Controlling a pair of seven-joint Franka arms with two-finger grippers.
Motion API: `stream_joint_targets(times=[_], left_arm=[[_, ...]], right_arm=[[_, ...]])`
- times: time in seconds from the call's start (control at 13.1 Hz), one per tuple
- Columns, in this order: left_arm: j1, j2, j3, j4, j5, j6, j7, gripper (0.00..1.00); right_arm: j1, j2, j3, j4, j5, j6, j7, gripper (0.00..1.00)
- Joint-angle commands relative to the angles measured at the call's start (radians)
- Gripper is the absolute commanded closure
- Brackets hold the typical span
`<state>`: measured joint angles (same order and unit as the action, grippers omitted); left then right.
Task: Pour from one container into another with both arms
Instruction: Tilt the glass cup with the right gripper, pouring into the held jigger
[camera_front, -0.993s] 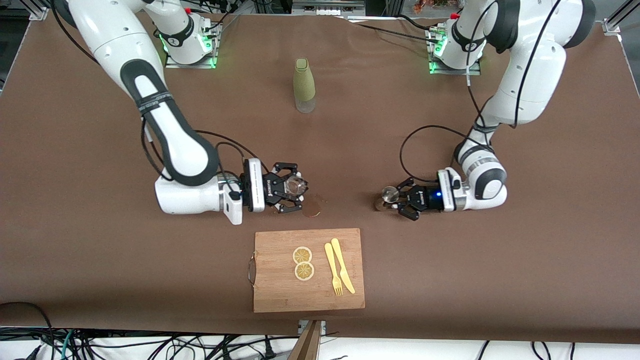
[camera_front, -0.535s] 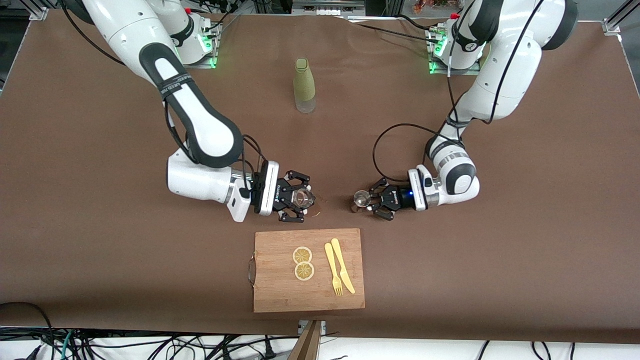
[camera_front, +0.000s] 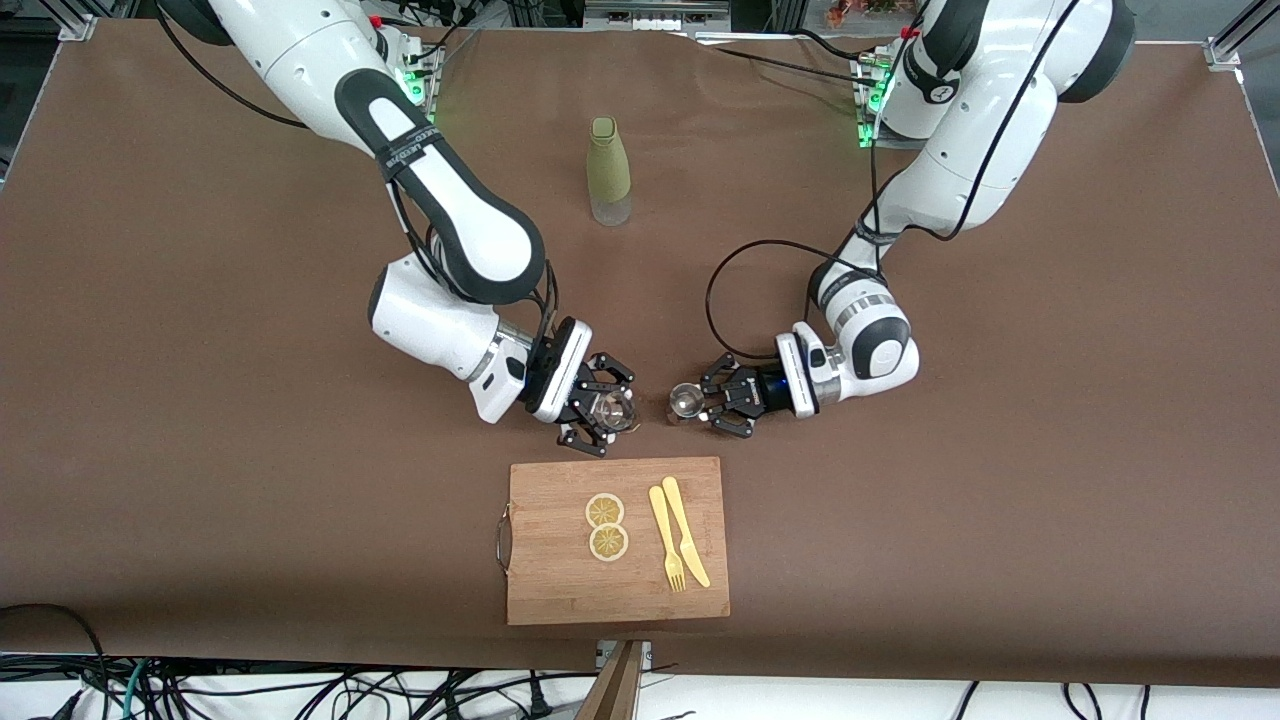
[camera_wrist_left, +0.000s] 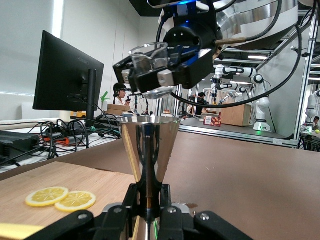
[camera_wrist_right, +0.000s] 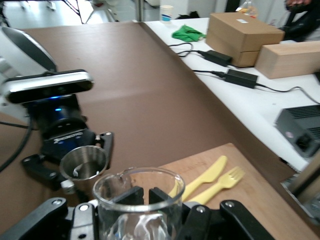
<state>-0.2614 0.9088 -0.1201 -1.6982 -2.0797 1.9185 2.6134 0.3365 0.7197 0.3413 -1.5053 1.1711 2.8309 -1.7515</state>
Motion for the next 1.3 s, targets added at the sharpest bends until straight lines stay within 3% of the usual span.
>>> stream_joint_targets(times=[0.0, 0.46, 1.22], left_arm=[[-0.028, -0.022, -0.023, 0.017, -0.052, 0.115, 0.069, 1.00], [-0.065, -0.019, -0.050, 0.052, -0.114, 0.206, 0.069, 1.00], [-0.067, -0.016, -0.058, 0.057, -0.129, 0.209, 0.069, 1.00]], right_arm=[[0.016, -0.055, 0.001, -0.053, 0.007, 0.102, 0.018, 1.00], [0.107, -0.059, -0.001, -0.056, 0.001, 0.386, -0.074, 1.00], [0.119, -0.055, -0.004, -0.099, 0.001, 0.381, -0.335, 0.99]])
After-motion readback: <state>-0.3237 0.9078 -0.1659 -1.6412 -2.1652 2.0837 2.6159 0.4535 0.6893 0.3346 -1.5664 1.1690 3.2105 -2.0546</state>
